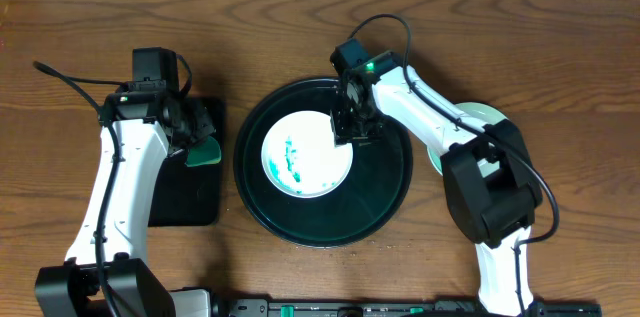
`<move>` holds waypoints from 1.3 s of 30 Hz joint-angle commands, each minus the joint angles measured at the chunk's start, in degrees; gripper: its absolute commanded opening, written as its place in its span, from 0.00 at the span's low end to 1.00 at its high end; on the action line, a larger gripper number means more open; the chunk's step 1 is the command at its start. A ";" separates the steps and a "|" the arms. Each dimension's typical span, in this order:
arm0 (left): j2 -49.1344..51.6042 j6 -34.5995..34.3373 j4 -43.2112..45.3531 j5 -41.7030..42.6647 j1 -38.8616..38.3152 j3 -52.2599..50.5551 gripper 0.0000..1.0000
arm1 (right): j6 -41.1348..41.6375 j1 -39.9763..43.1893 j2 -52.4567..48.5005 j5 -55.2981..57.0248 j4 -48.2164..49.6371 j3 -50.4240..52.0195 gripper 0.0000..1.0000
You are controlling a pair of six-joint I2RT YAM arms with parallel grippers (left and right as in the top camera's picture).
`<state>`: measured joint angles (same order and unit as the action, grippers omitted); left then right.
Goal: Clean dirty plates on tray and stack at the side
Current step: 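Bring the sponge in the left gripper onto the held plate, then scrub the last white plate with the sponge in the left gripper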
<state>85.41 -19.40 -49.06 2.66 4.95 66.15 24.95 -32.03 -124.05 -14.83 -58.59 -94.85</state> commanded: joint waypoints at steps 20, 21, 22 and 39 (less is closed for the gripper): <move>8.92 -1.53 6.16 1.05 -19.21 0.83 0.07 | 2.03 0.44 -5.62 0.85 0.37 -0.17 0.01; 10.29 -2.01 6.78 1.27 -20.15 0.83 0.07 | 2.03 0.44 -5.62 0.85 0.35 -0.17 0.01; 11.43 -2.34 7.23 1.22 -21.00 0.83 0.07 | 2.03 0.44 -5.62 0.85 0.37 -0.17 0.01; 22.91 4.26 8.59 22.84 -24.83 0.85 0.08 | 2.03 0.33 -5.62 0.83 0.50 -0.17 0.01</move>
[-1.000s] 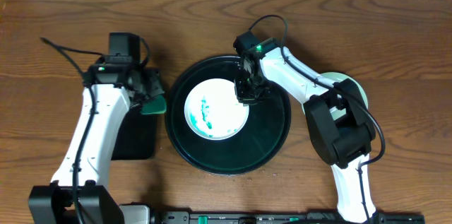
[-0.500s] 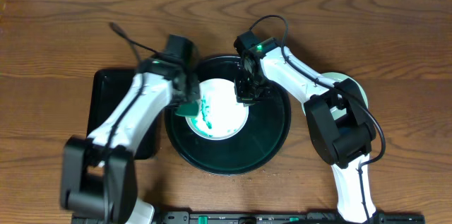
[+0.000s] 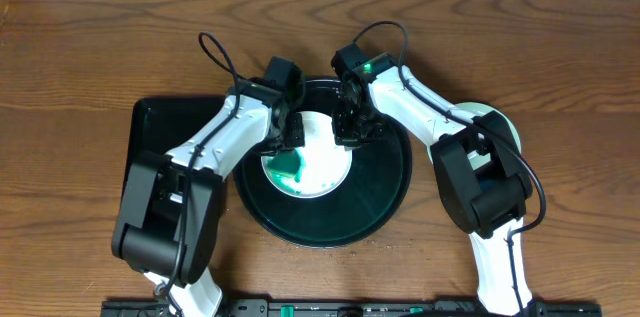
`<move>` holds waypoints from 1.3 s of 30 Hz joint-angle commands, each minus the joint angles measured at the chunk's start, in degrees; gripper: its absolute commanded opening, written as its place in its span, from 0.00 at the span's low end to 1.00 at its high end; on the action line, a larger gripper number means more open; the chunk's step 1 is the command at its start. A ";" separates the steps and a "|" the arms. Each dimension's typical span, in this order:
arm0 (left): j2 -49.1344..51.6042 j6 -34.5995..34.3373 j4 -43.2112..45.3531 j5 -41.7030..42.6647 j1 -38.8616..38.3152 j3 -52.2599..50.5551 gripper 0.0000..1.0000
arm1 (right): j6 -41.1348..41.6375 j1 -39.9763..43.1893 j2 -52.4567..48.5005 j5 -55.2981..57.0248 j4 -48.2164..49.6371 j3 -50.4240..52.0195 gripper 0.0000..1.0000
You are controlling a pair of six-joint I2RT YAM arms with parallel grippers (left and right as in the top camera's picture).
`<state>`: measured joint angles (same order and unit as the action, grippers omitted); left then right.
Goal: Clean dirty plates on tray and stack at the side
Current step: 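Scrub the last white plate with the sponge in the left gripper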
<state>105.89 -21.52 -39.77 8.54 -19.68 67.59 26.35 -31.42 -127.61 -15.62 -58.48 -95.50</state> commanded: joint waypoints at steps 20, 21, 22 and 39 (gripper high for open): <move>2.38 -1.07 -2.91 -15.61 2.25 -0.59 0.07 | 0.20 -0.28 -2.05 1.62 0.20 0.48 0.01; 2.38 -2.36 -3.34 -18.03 2.19 -0.61 0.07 | 0.20 -0.28 -2.05 1.62 0.20 0.48 0.01; 2.38 -3.74 -3.63 -20.02 2.19 -0.61 0.07 | 0.20 -0.28 -2.05 1.62 0.20 0.48 0.01; 2.38 17.44 0.13 15.02 -1.33 -0.59 0.07 | 0.20 -0.28 -2.05 1.62 0.20 0.48 0.01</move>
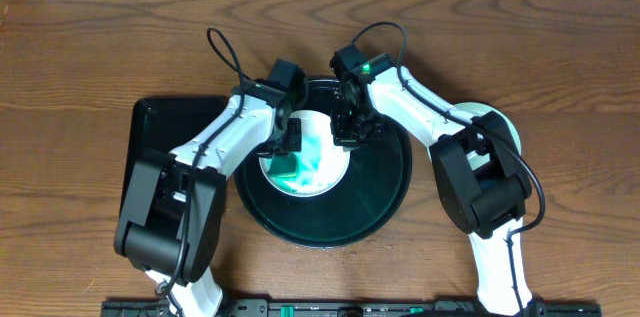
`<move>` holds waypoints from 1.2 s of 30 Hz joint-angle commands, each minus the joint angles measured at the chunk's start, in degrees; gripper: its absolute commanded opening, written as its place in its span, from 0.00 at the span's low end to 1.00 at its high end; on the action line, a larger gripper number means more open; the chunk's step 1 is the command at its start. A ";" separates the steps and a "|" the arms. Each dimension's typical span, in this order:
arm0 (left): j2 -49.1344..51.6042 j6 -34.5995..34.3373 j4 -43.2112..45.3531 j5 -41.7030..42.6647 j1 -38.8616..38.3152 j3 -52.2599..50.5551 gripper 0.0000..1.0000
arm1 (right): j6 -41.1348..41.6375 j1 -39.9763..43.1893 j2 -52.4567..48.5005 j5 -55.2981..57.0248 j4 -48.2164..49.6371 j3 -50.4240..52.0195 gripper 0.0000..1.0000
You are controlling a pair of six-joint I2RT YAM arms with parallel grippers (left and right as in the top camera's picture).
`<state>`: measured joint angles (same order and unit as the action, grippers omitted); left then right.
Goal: Clean dirty plates on tray and stack at the side
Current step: 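Scrub the last white plate with the sponge in the left gripper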
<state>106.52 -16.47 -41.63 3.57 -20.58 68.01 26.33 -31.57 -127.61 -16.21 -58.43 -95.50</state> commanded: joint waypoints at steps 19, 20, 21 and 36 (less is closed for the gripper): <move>1.75 2.38 5.68 -15.65 4.79 -1.03 0.07 | 0.20 -0.13 -2.05 2.21 0.15 0.48 0.01; 1.75 2.14 4.35 -15.63 4.59 -1.03 0.07 | 0.22 -0.13 -2.05 2.21 0.17 0.48 0.01; 1.75 2.16 2.69 -15.47 4.24 -1.03 0.07 | 0.20 -0.13 -2.05 2.21 0.20 0.48 0.01; 1.75 23.26 -0.70 31.95 2.54 -1.03 0.07 | 0.20 -0.13 -2.05 2.21 0.15 0.48 0.01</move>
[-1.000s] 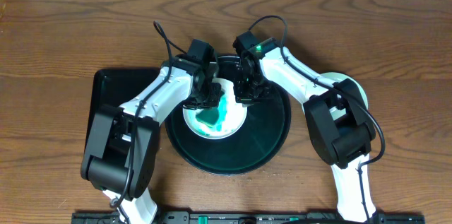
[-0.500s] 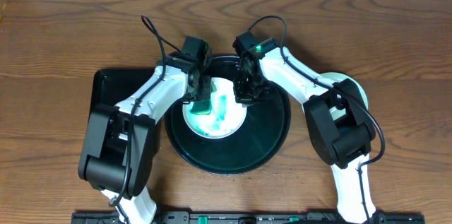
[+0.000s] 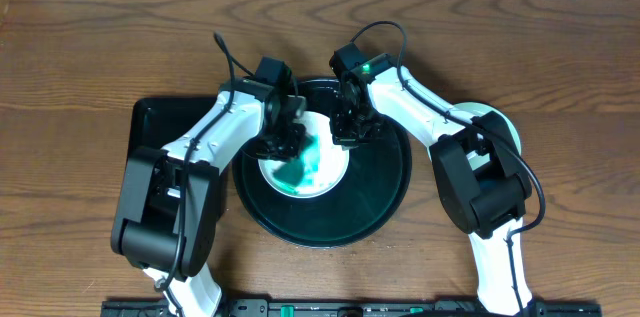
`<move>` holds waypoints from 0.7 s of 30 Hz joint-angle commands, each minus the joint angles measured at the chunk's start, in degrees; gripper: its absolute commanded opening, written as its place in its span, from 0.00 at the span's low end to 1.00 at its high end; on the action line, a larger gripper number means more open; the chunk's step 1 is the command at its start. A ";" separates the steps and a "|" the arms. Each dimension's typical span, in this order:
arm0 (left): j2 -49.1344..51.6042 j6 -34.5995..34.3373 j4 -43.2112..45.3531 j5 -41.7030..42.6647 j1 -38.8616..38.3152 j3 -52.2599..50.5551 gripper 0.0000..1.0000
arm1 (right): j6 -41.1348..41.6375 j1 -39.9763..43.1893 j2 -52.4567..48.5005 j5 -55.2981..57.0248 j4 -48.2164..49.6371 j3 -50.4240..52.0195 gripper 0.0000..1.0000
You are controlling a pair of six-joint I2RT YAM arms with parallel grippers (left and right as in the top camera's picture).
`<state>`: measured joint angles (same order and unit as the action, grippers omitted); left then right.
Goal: Clean dirty plates on tray and stack at the side
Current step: 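Scrub the last white plate with the sponge in the left gripper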
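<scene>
A white plate (image 3: 325,162) smeared with green lies in the round black tray (image 3: 380,192). My left gripper (image 3: 285,149) is over the plate's left part, shut on a green sponge (image 3: 290,171) that presses on the plate. At the plate's upper right rim sits my right gripper (image 3: 348,129), shut on the rim. A pale green plate (image 3: 492,117) rests on the table to the right, mostly hidden behind my right arm.
A square black tray (image 3: 160,152) lies on the left of the wooden table, partly under my left arm. Both arms reach over the round tray from either side.
My left gripper with the sponge has shifted slightly up and left on the plate, its wrist turned. The green smear spreads wider over the plate. The right gripper has stayed put.
At first my left gripper held the sponge over the square tray, while the right held the plate's rim and the plate bore small green marks. Then the sponge was on the plate's left part. It has stayed there since, and green has spread across the plate.
</scene>
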<state>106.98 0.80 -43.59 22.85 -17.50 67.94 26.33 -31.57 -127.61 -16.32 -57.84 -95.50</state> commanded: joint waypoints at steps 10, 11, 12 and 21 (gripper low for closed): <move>1.29 0.00 12.04 -11.63 -0.13 -0.96 0.07 | 0.20 -0.13 -2.05 2.36 -0.42 0.48 0.01; 1.29 -2.25 12.92 -16.26 0.11 -0.96 0.07 | 0.20 -0.13 -2.05 2.36 -0.42 0.48 0.01; 1.29 -4.35 13.33 -19.89 0.28 -0.96 0.07 | 0.20 -0.13 -2.05 2.34 -0.39 0.48 0.01; 1.29 -19.54 3.69 -30.62 0.76 -0.96 0.07 | 0.17 -0.13 -2.05 2.34 -0.42 0.48 0.01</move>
<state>106.91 -13.39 -35.38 1.23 -18.39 67.96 26.33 -31.79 -127.66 -17.04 -57.82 -95.50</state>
